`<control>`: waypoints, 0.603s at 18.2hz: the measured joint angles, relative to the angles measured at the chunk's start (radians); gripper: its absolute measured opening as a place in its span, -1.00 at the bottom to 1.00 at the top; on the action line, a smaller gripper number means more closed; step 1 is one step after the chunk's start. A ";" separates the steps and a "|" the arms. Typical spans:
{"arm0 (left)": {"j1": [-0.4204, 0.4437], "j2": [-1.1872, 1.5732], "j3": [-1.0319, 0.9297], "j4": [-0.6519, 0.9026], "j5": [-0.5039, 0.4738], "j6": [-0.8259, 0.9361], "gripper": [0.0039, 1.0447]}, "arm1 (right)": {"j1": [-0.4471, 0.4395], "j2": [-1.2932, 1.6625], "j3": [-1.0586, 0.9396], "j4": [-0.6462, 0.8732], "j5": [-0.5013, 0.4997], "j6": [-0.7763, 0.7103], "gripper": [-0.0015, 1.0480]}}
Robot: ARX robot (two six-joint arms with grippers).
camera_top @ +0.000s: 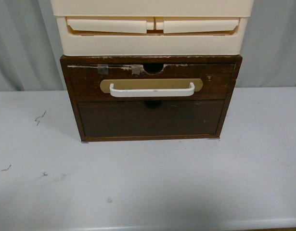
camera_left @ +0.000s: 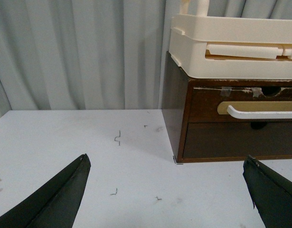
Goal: Open drawer
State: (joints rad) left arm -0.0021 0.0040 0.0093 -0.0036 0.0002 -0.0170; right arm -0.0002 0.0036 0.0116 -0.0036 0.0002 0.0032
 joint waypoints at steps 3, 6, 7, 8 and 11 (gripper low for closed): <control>0.000 0.000 0.000 0.000 0.000 0.000 0.88 | 0.000 0.000 0.000 0.000 0.000 0.000 0.87; 0.000 0.000 0.000 0.000 0.000 0.000 0.88 | 0.000 0.000 0.000 0.000 0.000 0.000 0.87; 0.000 0.000 0.000 0.000 0.000 0.000 0.88 | 0.000 0.000 0.000 0.000 0.000 0.000 0.87; 0.000 0.000 0.000 0.000 0.000 0.000 0.88 | 0.000 0.000 0.000 0.000 0.000 0.000 0.87; 0.000 0.000 0.000 0.000 0.000 0.000 0.88 | 0.000 0.000 0.000 0.000 0.000 0.000 0.87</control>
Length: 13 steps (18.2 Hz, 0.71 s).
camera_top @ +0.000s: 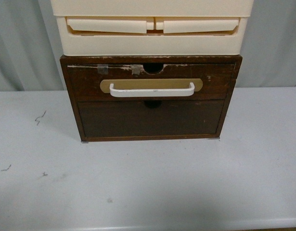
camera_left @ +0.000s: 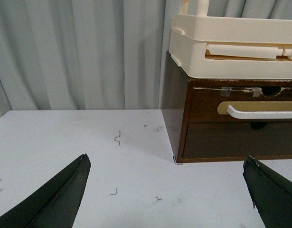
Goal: Open drawer
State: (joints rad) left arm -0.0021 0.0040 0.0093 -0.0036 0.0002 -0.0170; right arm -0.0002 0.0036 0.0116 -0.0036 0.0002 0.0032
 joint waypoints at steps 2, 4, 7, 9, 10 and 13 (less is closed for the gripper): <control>0.000 0.025 0.028 -0.100 -0.001 -0.018 0.88 | 0.003 0.019 0.020 -0.080 0.020 0.014 0.87; 0.000 0.314 0.165 -0.264 0.092 -0.150 0.88 | -0.036 0.335 0.166 -0.255 -0.009 0.120 0.87; -0.066 0.602 0.230 -0.030 0.329 -0.442 0.88 | -0.048 0.681 0.236 0.008 -0.238 0.355 0.87; -0.134 0.826 0.232 0.240 0.405 -0.657 0.88 | 0.015 0.940 0.256 0.233 -0.213 0.483 0.87; -0.151 0.980 0.238 0.413 0.410 -0.779 0.88 | 0.048 1.064 0.285 0.351 -0.212 0.538 0.87; -0.196 1.329 0.335 0.753 0.412 -0.979 0.88 | 0.135 1.419 0.428 0.654 -0.244 0.661 0.87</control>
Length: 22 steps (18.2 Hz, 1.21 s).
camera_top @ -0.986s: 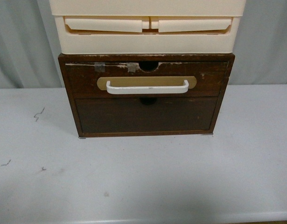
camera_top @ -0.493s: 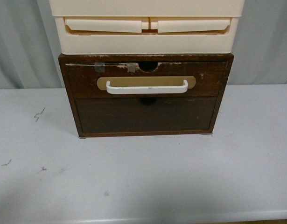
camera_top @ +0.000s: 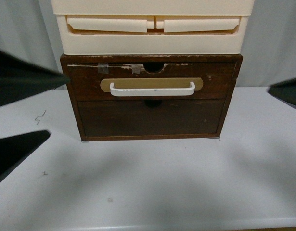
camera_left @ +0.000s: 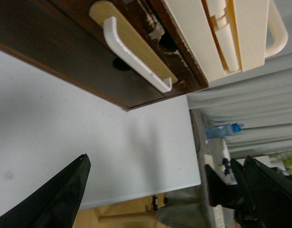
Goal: Open drawer
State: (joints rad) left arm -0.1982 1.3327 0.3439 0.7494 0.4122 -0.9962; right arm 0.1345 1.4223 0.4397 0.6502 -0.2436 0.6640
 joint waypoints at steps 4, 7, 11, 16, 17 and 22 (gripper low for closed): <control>-0.008 0.352 0.145 0.244 0.036 -0.108 0.88 | 0.047 0.370 0.180 0.207 -0.099 0.202 0.87; -0.003 0.525 0.245 0.323 0.057 -0.158 0.88 | 0.098 0.507 0.326 0.214 -0.103 0.261 0.87; -0.003 0.672 0.364 0.328 0.081 -0.203 0.88 | 0.134 0.636 0.482 0.196 -0.086 0.306 0.87; 0.005 0.740 0.446 0.317 0.086 -0.221 0.88 | 0.160 0.705 0.601 0.180 -0.065 0.367 0.87; 0.007 0.748 0.463 0.310 0.086 -0.227 0.88 | 0.163 0.719 0.615 0.170 -0.056 0.375 0.87; 0.007 0.794 0.525 0.282 0.087 -0.235 0.59 | 0.174 0.758 0.642 0.159 -0.012 0.437 0.67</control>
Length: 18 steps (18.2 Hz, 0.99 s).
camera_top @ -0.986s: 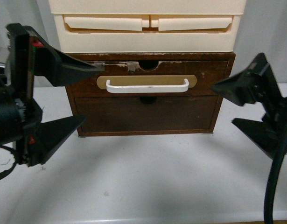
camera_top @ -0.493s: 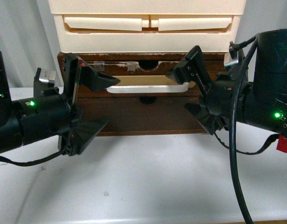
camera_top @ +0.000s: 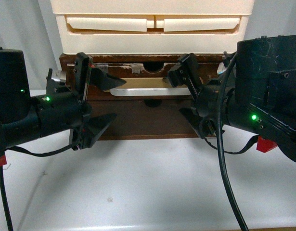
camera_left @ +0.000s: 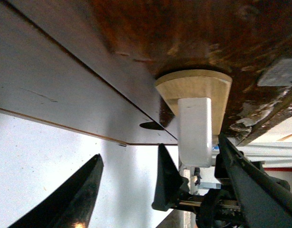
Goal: Open drawer
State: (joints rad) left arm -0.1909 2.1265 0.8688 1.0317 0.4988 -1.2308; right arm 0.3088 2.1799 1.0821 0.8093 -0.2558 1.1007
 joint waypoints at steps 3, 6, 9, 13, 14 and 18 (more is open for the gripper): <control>0.003 0.014 0.010 0.009 0.003 -0.003 0.08 | 0.011 0.005 0.012 0.019 0.002 0.034 0.15; 0.007 0.014 0.030 0.023 0.008 -0.020 -0.41 | 0.019 0.008 0.013 0.051 0.000 0.090 -0.29; 0.007 0.014 0.026 0.039 0.015 -0.074 -0.73 | 0.026 0.018 0.005 0.060 0.005 0.188 -0.61; -0.002 -0.004 -0.049 0.123 -0.012 -0.126 -0.78 | 0.042 -0.007 -0.054 0.105 0.016 0.265 -0.67; -0.005 -0.024 -0.087 0.146 -0.008 -0.132 -0.78 | 0.053 -0.032 -0.101 0.127 0.018 0.272 -0.68; -0.020 -0.194 -0.357 0.234 0.042 -0.154 -0.81 | 0.106 -0.183 -0.368 0.250 0.034 0.308 -0.69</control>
State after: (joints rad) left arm -0.2111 1.9327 0.5117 1.2659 0.5404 -1.3849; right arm 0.4145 1.9968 0.7139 1.0595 -0.2214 1.4086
